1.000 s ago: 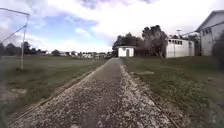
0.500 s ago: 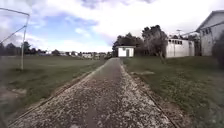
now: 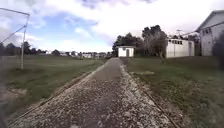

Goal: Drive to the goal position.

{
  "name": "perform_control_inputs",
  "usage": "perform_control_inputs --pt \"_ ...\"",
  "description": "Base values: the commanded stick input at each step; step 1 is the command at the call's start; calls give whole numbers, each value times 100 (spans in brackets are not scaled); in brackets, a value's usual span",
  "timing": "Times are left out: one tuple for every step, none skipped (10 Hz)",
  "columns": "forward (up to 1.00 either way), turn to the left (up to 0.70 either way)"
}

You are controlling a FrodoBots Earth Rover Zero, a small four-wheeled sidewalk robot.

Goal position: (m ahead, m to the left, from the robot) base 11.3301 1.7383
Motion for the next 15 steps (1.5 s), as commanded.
perform_control_inputs --pt "-5 0" --pt "-5 0" --pt "-5 0" --pt "-5 0" --pt "-5 0" --pt "-5 0" --pt "-5 0" --pt "-5 0" --pt "-5 0" --pt "-5 0" --pt "-5 0" --pt "-5 0" --pt "-5 0" --pt "-5 0" --pt "-5 0"
